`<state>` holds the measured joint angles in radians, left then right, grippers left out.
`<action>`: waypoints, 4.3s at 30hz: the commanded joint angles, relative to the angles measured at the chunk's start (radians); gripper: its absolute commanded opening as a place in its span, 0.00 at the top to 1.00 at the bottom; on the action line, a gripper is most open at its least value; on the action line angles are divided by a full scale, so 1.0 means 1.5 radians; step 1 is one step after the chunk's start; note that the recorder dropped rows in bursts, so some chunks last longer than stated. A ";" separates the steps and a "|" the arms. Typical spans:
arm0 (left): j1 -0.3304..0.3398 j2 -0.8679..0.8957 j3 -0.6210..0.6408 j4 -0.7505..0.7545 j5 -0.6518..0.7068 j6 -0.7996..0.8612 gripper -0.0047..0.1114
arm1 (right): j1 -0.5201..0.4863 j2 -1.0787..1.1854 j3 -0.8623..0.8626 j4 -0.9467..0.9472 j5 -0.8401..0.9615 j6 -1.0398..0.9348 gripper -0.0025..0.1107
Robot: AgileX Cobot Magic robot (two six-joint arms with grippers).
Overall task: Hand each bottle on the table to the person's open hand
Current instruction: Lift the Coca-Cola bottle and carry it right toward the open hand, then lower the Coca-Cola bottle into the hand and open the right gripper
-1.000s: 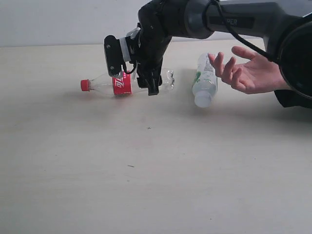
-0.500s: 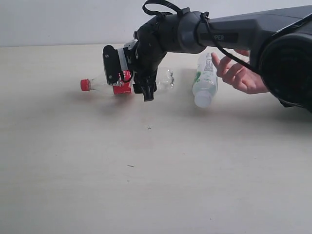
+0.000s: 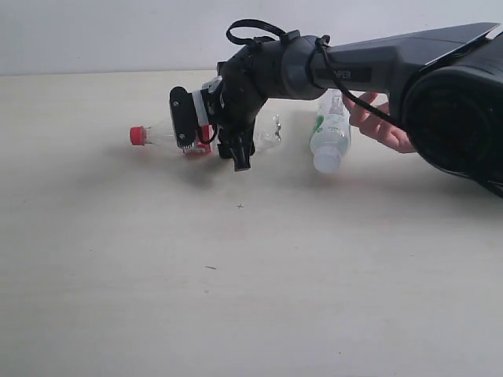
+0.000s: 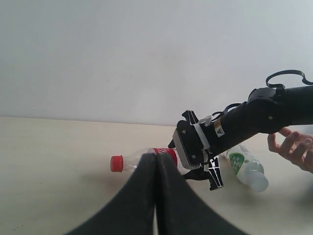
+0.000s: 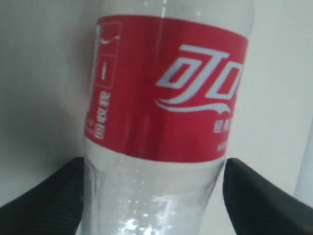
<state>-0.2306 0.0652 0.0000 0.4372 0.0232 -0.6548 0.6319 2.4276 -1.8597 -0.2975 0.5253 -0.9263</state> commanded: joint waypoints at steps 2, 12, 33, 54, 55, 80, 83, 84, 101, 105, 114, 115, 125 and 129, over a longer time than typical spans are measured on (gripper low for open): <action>0.002 -0.005 0.000 -0.005 -0.002 -0.004 0.96 | 0.000 0.008 -0.004 -0.014 -0.014 0.027 0.43; 0.002 -0.005 0.000 -0.005 -0.002 -0.004 0.96 | 0.013 -0.046 -0.004 -0.013 -0.013 0.199 0.98; 0.002 -0.005 0.000 -0.005 -0.002 -0.004 0.96 | 0.016 -0.484 0.161 0.044 0.413 0.723 0.98; 0.002 -0.005 0.000 -0.005 -0.002 -0.004 0.96 | -0.097 -0.687 0.397 0.102 0.464 0.741 0.98; 0.002 -0.005 0.000 -0.005 -0.002 -0.004 0.96 | -0.109 -0.685 0.400 0.104 0.464 0.737 0.98; 0.002 -0.005 0.000 -0.005 -0.002 -0.004 0.96 | -0.167 -0.454 0.445 0.043 0.280 0.793 0.98; 0.002 -0.005 0.000 -0.005 -0.002 -0.004 0.96 | -0.167 -0.446 0.445 0.033 0.275 0.794 0.98; 0.002 -0.005 0.000 -0.005 -0.002 -0.004 0.96 | -0.167 -0.445 0.445 0.029 0.268 0.794 0.98; 0.002 -0.005 0.000 -0.005 -0.002 -0.004 0.96 | -0.167 -0.445 0.445 0.039 0.194 0.800 0.98; 0.002 -0.005 0.000 -0.005 -0.002 -0.004 0.96 | -0.167 -0.445 0.445 0.039 0.199 0.800 0.94; 0.002 -0.005 0.000 -0.005 -0.002 -0.004 0.96 | -0.167 -0.445 0.445 0.039 0.200 0.800 0.62; 0.002 -0.005 0.000 -0.005 -0.002 -0.004 0.96 | -0.167 -0.445 0.445 0.039 0.200 0.800 0.58; 0.002 -0.005 0.000 -0.005 -0.002 -0.004 0.96 | -0.165 -0.445 0.445 0.036 0.200 0.800 0.31; 0.002 -0.005 0.000 -0.005 -0.002 -0.004 0.96 | -0.165 -0.445 0.445 0.036 0.200 0.800 0.30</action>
<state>-0.2306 0.0652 0.0000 0.4372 0.0232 -0.6548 0.3873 1.7614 -1.1947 -0.2377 0.8298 0.2728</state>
